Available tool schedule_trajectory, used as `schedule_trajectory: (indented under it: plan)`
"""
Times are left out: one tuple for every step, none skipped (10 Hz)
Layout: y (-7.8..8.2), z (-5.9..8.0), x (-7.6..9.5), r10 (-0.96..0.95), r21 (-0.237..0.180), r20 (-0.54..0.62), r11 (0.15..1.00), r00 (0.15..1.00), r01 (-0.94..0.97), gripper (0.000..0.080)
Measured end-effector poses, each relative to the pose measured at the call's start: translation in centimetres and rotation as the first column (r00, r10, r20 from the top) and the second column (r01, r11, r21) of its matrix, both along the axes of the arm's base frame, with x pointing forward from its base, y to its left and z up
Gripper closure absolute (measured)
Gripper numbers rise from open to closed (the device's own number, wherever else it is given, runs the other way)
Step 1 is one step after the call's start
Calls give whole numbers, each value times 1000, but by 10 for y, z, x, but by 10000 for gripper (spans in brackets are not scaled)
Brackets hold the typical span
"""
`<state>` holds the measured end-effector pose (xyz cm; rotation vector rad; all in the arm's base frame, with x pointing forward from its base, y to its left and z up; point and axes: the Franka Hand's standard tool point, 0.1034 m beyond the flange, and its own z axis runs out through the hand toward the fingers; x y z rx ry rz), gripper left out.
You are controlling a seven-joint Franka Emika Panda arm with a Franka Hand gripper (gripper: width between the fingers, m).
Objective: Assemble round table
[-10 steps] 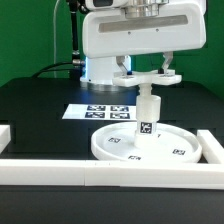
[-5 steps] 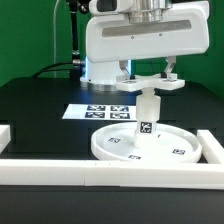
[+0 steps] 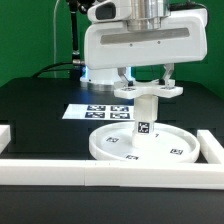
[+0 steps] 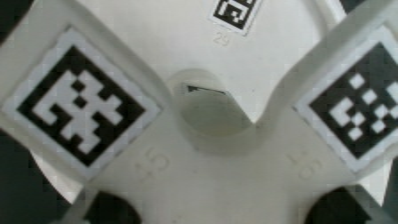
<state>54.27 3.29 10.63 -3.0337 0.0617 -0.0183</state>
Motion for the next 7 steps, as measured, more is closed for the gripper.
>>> schedule_trajectory:
  plan:
    - [0, 0, 0, 5, 0, 1, 1000, 1000, -5, 353]
    - [0, 0, 0, 5, 0, 1, 1000, 1000, -5, 353]
    - [0, 0, 0, 5, 0, 1, 1000, 1000, -5, 353]
    - [0, 0, 0, 5, 0, 1, 1000, 1000, -5, 353]
    - [0, 0, 0, 5, 0, 1, 1000, 1000, -5, 353]
    - [0, 0, 0, 5, 0, 1, 1000, 1000, -5, 353]
    - [0, 0, 0, 5, 0, 1, 1000, 1000, -5, 353]
